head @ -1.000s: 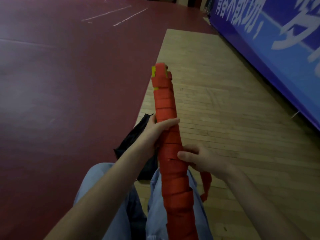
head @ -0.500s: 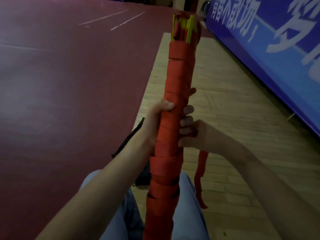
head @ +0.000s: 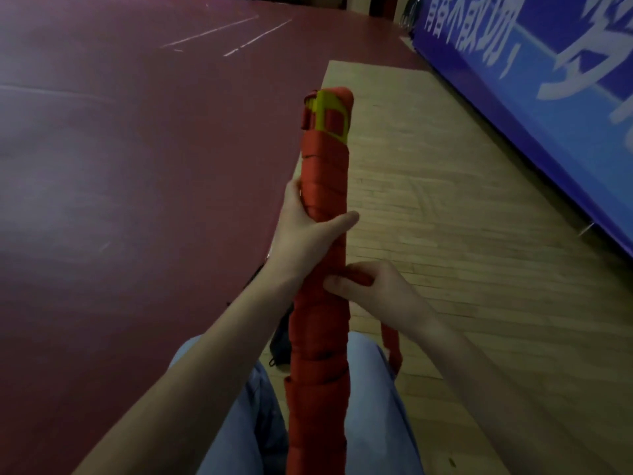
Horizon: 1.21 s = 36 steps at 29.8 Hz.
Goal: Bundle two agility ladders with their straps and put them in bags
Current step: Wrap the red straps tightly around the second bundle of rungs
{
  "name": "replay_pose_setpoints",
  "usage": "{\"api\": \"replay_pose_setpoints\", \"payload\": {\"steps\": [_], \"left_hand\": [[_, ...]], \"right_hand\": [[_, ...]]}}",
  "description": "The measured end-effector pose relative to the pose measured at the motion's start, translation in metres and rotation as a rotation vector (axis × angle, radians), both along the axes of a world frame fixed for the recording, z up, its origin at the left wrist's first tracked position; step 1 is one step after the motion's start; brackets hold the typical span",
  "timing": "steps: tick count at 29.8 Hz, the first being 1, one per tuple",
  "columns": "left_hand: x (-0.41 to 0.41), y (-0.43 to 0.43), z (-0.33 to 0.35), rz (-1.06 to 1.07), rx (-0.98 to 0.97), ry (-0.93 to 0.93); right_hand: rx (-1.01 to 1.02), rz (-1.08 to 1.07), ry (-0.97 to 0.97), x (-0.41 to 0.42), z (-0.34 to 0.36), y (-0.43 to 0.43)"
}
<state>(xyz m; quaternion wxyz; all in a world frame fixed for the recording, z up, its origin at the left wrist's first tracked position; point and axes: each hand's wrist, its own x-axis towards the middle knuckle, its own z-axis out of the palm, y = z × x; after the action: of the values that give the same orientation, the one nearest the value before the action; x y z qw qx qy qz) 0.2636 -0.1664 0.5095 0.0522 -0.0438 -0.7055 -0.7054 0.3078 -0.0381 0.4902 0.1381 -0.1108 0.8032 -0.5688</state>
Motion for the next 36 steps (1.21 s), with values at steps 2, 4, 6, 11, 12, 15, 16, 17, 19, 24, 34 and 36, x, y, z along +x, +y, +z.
{"api": "replay_pose_setpoints", "payload": {"steps": [2, 4, 6, 11, 12, 15, 16, 17, 19, 24, 34, 36], "left_hand": [[0.001, -0.009, 0.0, -0.139, 0.154, -0.125], [-0.001, -0.017, -0.004, -0.459, 0.401, -0.273], [0.0, -0.018, -0.008, -0.746, 0.661, -0.3], [0.004, -0.003, -0.011, -0.863, 0.774, -0.276], [0.003, -0.001, -0.011, -0.786, 0.697, -0.277], [0.004, 0.002, -0.009, -0.443, 0.401, -0.214], [0.006, 0.003, -0.007, -0.389, 0.34, -0.205], [0.009, 0.003, -0.003, -0.367, 0.267, -0.169], [0.012, 0.002, 0.006, -0.307, 0.114, -0.026], [0.008, 0.0, 0.018, -0.015, -0.007, 0.125], [0.003, -0.016, 0.013, -0.913, 0.755, -0.186], [0.005, -0.014, 0.019, -0.899, 0.643, -0.151]], "right_hand": [[0.216, 0.101, 0.254, -0.002, 0.014, 0.007], [0.456, 0.198, 0.543, -0.011, 0.031, 0.02], [0.504, 0.253, 0.627, -0.02, 0.046, 0.027], [0.241, 0.286, 0.057, -0.032, 0.033, 0.032], [0.166, 0.286, 0.014, -0.031, 0.023, 0.033], [-0.113, 0.249, -0.107, -0.023, -0.004, 0.032], [-0.178, 0.243, -0.146, -0.022, -0.009, 0.033], [-0.226, 0.242, -0.169, -0.02, -0.012, 0.032], [-0.271, 0.192, -0.199, -0.018, -0.012, 0.03], [-0.085, 0.077, -0.114, -0.008, 0.012, 0.013], [-0.015, 0.327, 0.01, -0.013, 0.034, 0.007], [-0.127, 0.317, -0.066, -0.01, 0.03, 0.003]]}}
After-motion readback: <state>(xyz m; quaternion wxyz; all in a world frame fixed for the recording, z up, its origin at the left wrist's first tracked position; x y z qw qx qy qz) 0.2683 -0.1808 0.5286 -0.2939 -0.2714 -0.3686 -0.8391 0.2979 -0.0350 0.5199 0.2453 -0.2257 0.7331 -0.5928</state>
